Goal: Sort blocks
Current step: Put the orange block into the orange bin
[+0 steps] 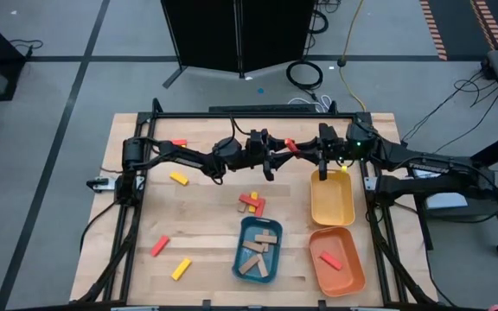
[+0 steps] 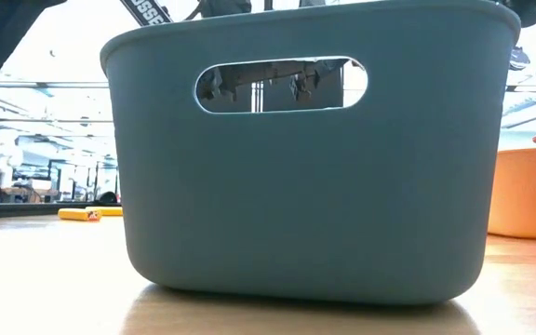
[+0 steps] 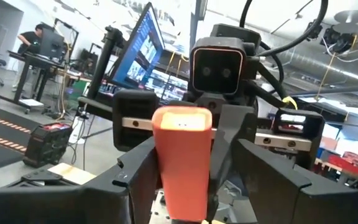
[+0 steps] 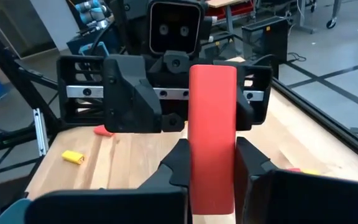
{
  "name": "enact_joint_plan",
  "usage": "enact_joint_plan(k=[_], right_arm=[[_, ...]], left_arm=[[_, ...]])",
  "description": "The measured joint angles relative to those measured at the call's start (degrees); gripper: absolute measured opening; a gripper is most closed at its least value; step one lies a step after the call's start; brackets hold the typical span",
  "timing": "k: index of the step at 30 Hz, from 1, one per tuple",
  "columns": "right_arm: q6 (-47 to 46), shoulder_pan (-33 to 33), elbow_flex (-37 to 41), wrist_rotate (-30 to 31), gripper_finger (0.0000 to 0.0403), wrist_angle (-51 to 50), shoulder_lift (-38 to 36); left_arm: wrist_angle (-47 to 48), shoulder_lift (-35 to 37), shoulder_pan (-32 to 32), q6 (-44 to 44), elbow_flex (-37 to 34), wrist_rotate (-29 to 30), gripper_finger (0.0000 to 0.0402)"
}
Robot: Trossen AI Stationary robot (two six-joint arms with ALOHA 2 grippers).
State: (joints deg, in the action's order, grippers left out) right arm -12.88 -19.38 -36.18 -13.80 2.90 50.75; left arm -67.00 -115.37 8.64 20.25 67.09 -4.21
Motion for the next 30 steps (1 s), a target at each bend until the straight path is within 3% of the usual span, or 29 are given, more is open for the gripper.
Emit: enact_joint_plan(k=[8, 16, 24, 30], right_arm=[[0.0, 0.0, 0.0, -0.1, 0.0015, 0.4, 0.5], [0.7, 0.0, 0.0, -0.7, 0.0020, 0.6, 0.4], [-0.2, 0.0, 0.0, -2.6, 0.0086, -0.1, -0.5], [-0.3, 0.0, 0.0, -2.8, 0.0142, -8.0, -7.1]], left_arm=[[0.0, 0.0, 0.1, -3.2, 0.0, 0.0, 0.0192], [0.0, 0.0, 0.1, -6.7, 0.0, 0.1, 0.0084], [0.5, 0.1, 0.0, -9.2, 0.0, -0.4, 0.0084], [5.7, 2.7, -0.9, -12.0, 0.0, -3.1, 0.0084]])
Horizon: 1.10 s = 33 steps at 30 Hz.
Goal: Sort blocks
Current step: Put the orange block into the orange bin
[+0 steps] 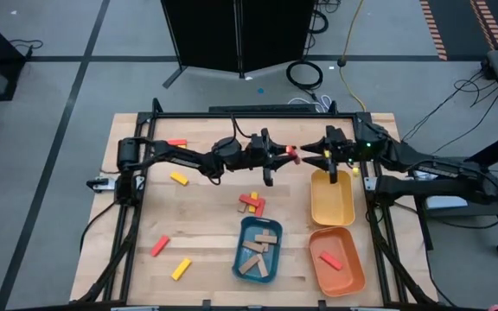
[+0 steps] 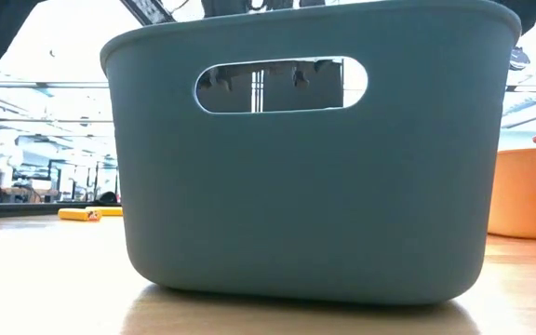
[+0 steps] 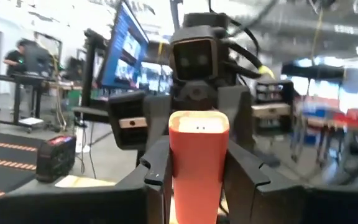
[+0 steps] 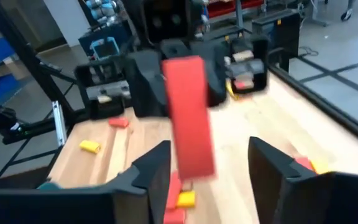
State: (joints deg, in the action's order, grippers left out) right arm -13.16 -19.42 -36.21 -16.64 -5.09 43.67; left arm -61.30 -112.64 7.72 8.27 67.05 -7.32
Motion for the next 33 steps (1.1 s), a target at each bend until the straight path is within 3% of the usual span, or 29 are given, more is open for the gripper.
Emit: enact_joint_plan(k=[9, 17, 26, 33], right_arm=[[-4.8, 0.0, 0.0, -0.1, 0.0163, -13.4, -10.4], [-8.1, 0.0, 0.0, 0.0, 0.0158, -15.9, -12.3], [-12.5, 0.0, 0.0, 0.0, 0.0158, -17.9, -12.2], [-13.2, 0.0, 0.0, -0.2, 0.0157, -18.0, -12.3]], left_arm=[[22.6, 7.7, -9.1, -9.2, 0.0, 1.7, 0.0084], [22.9, 4.6, -20.8, -12.7, 4.2, 9.7, 0.0084], [24.8, -10.7, -26.7, -17.1, 21.5, 11.4, 0.0084], [41.3, -23.2, -26.6, -19.2, 40.7, 12.4, 0.0084]])
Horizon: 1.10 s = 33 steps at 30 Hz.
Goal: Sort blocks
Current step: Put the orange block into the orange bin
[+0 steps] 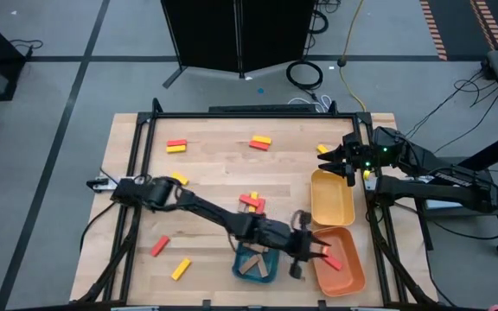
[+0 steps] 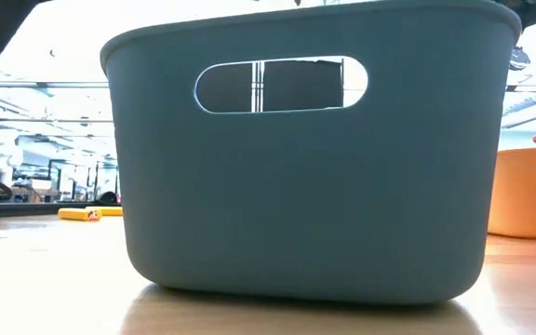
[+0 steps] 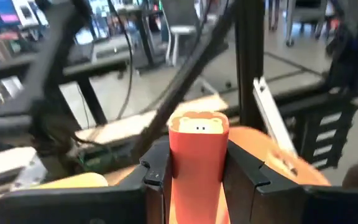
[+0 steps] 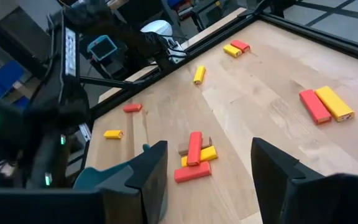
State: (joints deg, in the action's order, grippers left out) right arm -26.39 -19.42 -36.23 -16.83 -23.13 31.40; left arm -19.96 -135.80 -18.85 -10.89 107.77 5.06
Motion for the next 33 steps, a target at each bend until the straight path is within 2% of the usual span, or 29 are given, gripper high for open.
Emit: enact_joint_plan(k=[6, 13, 15, 20, 23, 28, 33], right_arm=[[0.3, 0.0, 0.0, 0.0, 0.0157, 0.0, 0.0], [1.0, 0.0, 0.0, 0.0, 0.0157, -0.2, 0.0], [0.8, 0.0, 0.0, 0.0, 0.0157, -0.6, 0.0], [0.7, 0.0, 0.0, 0.0, 0.0157, -2.9, 0.0], [0.7, 0.0, 0.0, 0.0, 0.0157, -3.6, 0.0], [0.1, 0.0, 0.0, -2.2, 0.0157, -4.0, 0.0], [0.0, 0.0, 0.0, -4.7, 0.0157, -4.6, 0.0]], left_arm=[[9.9, -7.8, -0.2, -2.1, 13.2, 1.0, 0.0084], [13.1, -9.6, -1.0, -6.3, 15.3, 2.4, 0.0085], [13.1, -9.5, -1.1, -6.4, 15.3, 2.6, 0.0118], [13.5, -9.5, -0.6, -6.0, 15.3, 3.6, 0.0243], [13.4, -9.5, -0.6, -6.1, 15.3, 3.8, 0.0289], [14.7, -8.3, -1.1, -6.7, 15.3, 6.9, 0.0318], [25.4, -2.4, -3.2, -12.0, 15.3, 15.4, 0.0321]])
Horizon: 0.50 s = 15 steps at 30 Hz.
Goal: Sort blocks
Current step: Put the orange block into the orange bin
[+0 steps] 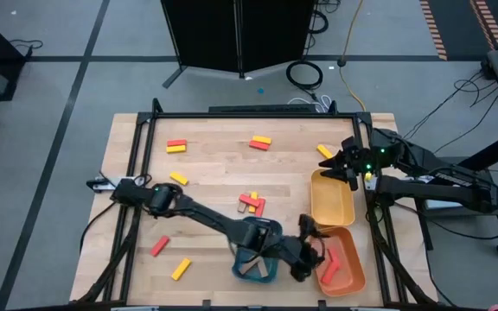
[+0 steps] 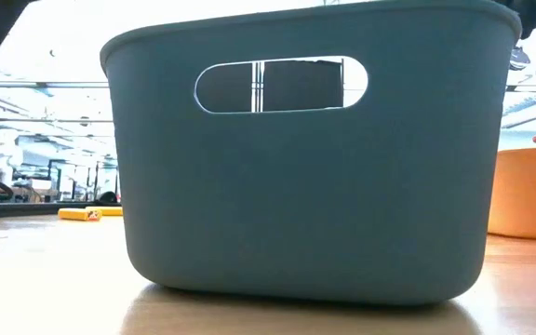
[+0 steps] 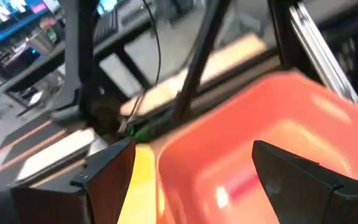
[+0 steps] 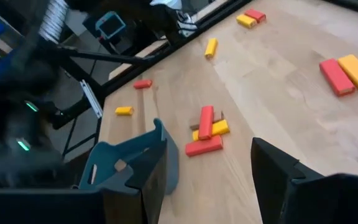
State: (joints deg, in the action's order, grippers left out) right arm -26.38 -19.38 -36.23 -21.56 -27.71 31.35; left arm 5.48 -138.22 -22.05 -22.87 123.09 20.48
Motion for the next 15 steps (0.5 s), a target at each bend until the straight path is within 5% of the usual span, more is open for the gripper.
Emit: enact_joint_plan(k=[5, 13, 15], right_arm=[[0.1, 0.0, 0.0, 0.0, 0.0157, -1.8, 0.0], [4.4, 0.0, 0.0, 0.2, 0.0157, -2.4, 0.0], [5.8, 0.0, 0.0, 0.3, 0.0157, -2.4, 0.0]], left_arm=[[25.3, 6.8, -2.9, 6.6, 0.0, 4.0, 0.0322], [82.0, 13.9, -4.6, 46.9, 0.0, 2.1, 0.0322], [84.8, 14.7, -5.1, 52.4, -1.4, 2.1, 0.0322]])
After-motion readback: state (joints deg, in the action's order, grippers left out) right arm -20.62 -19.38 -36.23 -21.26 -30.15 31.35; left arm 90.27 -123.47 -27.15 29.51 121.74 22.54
